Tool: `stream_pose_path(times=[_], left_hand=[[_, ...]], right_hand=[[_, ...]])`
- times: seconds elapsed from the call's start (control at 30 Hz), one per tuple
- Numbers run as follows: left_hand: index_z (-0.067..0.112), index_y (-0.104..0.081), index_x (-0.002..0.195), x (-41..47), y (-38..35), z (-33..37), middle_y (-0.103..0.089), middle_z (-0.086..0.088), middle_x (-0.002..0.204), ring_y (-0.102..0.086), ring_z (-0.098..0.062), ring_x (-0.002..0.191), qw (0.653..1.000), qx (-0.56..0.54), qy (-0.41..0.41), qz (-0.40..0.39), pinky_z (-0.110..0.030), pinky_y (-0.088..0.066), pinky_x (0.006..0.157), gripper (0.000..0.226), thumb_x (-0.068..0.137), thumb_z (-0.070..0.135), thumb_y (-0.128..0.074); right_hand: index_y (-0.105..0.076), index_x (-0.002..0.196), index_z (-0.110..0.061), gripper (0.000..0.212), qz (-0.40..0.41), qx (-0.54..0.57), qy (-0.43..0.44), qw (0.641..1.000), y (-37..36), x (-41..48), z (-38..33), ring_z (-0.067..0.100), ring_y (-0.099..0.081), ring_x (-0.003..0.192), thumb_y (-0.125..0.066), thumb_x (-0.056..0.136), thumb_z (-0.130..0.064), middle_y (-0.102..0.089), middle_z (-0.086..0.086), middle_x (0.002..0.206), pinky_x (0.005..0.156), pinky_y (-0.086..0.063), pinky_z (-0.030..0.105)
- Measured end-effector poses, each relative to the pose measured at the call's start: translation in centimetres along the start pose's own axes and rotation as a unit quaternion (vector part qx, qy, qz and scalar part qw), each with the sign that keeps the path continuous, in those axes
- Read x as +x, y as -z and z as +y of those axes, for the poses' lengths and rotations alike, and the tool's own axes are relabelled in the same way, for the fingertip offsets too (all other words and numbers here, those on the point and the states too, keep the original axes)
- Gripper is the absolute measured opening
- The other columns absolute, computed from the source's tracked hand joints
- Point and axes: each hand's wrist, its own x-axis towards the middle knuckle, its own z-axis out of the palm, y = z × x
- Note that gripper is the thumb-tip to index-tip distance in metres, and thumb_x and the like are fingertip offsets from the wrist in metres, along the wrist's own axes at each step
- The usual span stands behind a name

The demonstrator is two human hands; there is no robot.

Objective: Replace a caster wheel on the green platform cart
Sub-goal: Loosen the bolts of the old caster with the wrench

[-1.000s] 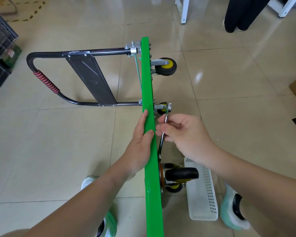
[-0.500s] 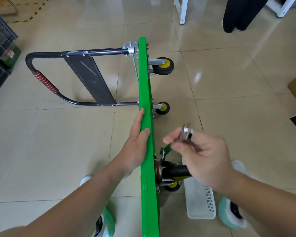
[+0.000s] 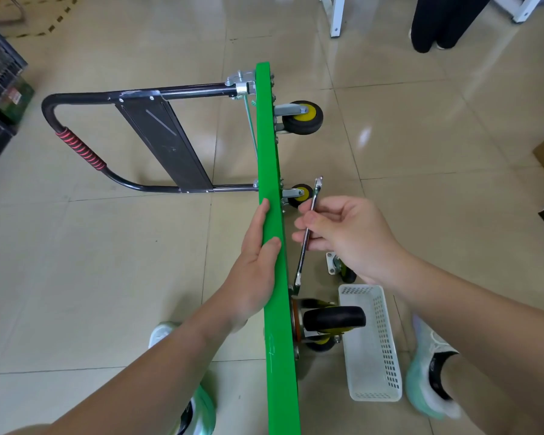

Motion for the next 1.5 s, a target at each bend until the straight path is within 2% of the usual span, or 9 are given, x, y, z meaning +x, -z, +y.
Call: stream_pose_path(times=[0.23,0.43,0.6,0.73,0.83,0.93,1.03,1.2,1.5], left_hand=[[0.054,-0.011,0.157,0.1,0.0,-0.2,-0.025,0.023,0.165,-0.031,0.007,0.145,1.0,-0.011,0.001,-0.01,-0.013,-0.027,0.114,0.059,0.112,0.022,-0.032],[0.056,-0.011,0.159,0.1,0.0,-0.3,-0.025,0.028,0.157,-0.028,0.039,0.113,1.0,-0.013,0.016,-0.011,0.011,-0.027,0.081,0.06,0.112,0.024,-0.031],[0.057,-0.01,0.159,0.1,0.0,-0.1,-0.026,0.026,0.161,-0.038,0.009,0.136,1.0,-0.019,0.016,-0.01,0.006,-0.031,0.089,0.06,0.112,0.026,-0.031],[0.057,-0.013,0.156,0.0,0.1,0.0,-0.04,0.041,0.145,-0.041,0.022,0.128,1.0,-0.012,0.013,-0.012,0.001,-0.029,0.105,0.056,0.113,0.027,-0.032],[0.06,-0.011,0.155,0.1,0.2,-0.4,-0.036,0.02,0.159,-0.041,0.006,0.137,1.0,-0.012,0.011,-0.016,-0.011,-0.032,0.108,0.057,0.112,0.031,-0.034],[0.06,-0.012,0.153,0.0,0.1,-0.2,-0.032,0.031,0.154,-0.038,0.026,0.124,1.0,-0.016,0.003,-0.013,0.0,-0.03,0.095,0.058,0.112,0.024,-0.033],[0.054,-0.011,0.157,0.1,0.0,-0.1,-0.026,0.036,0.149,-0.033,0.04,0.108,1.0,-0.012,-0.001,-0.013,0.002,-0.033,0.094,0.059,0.112,0.021,-0.03],[0.062,-0.009,0.155,-0.1,0.0,-0.1,-0.023,0.027,0.162,-0.034,0.031,0.119,1.0,-0.006,0.005,-0.012,0.006,-0.031,0.085,0.058,0.113,0.026,-0.029],[0.058,-0.009,0.157,0.0,0.0,0.0,-0.022,0.031,0.157,-0.025,0.042,0.112,1.0,0.001,0.009,-0.011,0.012,-0.024,0.083,0.059,0.113,0.024,-0.029]], right_hand=[[-0.07,0.093,-0.01,0.014,-0.028,-0.029,0.011,0.999,-0.3,0.5,-0.4,0.024,-0.076,0.075,-0.064,0.092,0.003,-0.075,0.008,0.078,0.072,-0.064,0.033],[-0.07,0.091,-0.016,0.019,-0.037,-0.041,0.037,0.998,-0.9,-0.3,0.5,0.019,-0.076,0.075,-0.064,0.092,0.003,-0.076,0.002,0.074,0.07,-0.062,0.028],[-0.071,0.091,-0.016,0.02,-0.028,-0.011,0.052,0.998,-1.0,-0.8,0.7,0.021,-0.076,0.078,-0.065,0.091,0.003,-0.076,0.005,0.077,0.075,-0.063,0.031],[-0.073,0.091,-0.018,0.027,-0.071,-0.014,0.115,0.991,-1.1,-2.6,1.4,0.014,-0.076,0.086,-0.067,0.087,0.008,-0.078,-0.004,0.084,0.082,-0.059,0.023],[-0.075,0.094,-0.02,0.026,-0.083,-0.097,0.225,0.966,-0.6,-4.1,2.6,0.005,-0.073,0.087,-0.071,0.086,0.004,-0.077,-0.012,0.09,0.085,-0.056,0.019],[-0.077,0.098,-0.02,0.017,-0.06,-0.219,0.341,0.912,0.4,-4.8,3.9,0.008,-0.074,0.086,-0.074,0.086,-0.008,-0.077,-0.002,0.092,0.081,-0.058,0.022],[-0.076,0.098,-0.008,0.013,-0.036,-0.214,0.383,0.898,0.8,-5.3,3.7,0.01,-0.075,0.088,-0.074,0.086,-0.005,-0.077,0.005,0.092,0.081,-0.06,0.026],[-0.072,0.091,-0.013,0.014,0.014,0.027,0.188,0.982,1.1,-4.6,0.5,0.025,-0.076,0.084,-0.074,0.082,-0.003,-0.077,0.012,0.089,0.08,-0.061,0.029],[-0.071,0.092,-0.008,0.015,0.055,0.059,0.019,0.997,1.0,-1.4,0.6,0.028,-0.076,0.082,-0.065,0.09,0.005,-0.076,0.011,0.084,0.075,-0.063,0.036]])
